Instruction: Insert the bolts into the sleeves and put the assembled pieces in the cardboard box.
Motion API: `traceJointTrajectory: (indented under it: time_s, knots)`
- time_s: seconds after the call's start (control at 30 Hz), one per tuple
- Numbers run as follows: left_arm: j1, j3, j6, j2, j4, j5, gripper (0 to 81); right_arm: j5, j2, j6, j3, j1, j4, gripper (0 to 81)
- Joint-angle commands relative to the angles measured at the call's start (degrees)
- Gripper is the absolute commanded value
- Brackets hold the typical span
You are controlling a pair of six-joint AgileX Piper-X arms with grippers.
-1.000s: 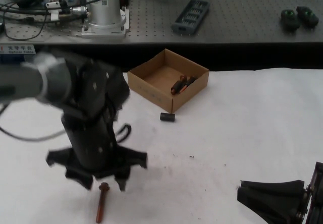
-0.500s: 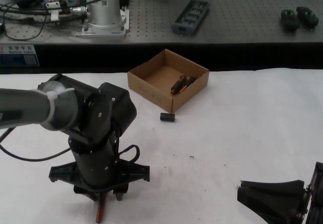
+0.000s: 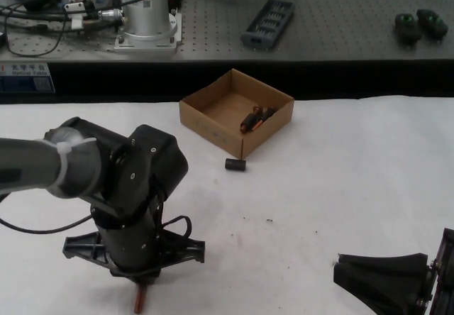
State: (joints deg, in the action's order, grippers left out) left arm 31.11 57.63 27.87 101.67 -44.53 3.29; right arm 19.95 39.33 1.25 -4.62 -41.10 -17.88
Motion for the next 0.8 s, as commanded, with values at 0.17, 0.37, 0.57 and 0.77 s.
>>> traceJointTrajectory:
  time_s: [0.17,0.37,0.57,0.77]
  knots:
    - [0.0,-0.3,-14.1,0.2,-0.4,2.7,0.6,-0.1,-0.4,0.2,-0.1,0.4,-0.5,5.8]
    - [0.0,-0.3,-17.9,-7.3,4.5,3.8,0.6,-0.1,-0.4,0.0,-0.1,0.4,-0.9,5.8]
    - [0.0,-2.5,-18.0,-18.6,11.7,1.3,0.6,-5.7,-0.4,2.1,-0.1,0.4,-0.5,5.8]
    - [0.7,-12.6,-17.4,-32.3,23.1,-3.8,0.6,-10.3,-0.4,5.6,-2.0,0.4,5.5,5.8]
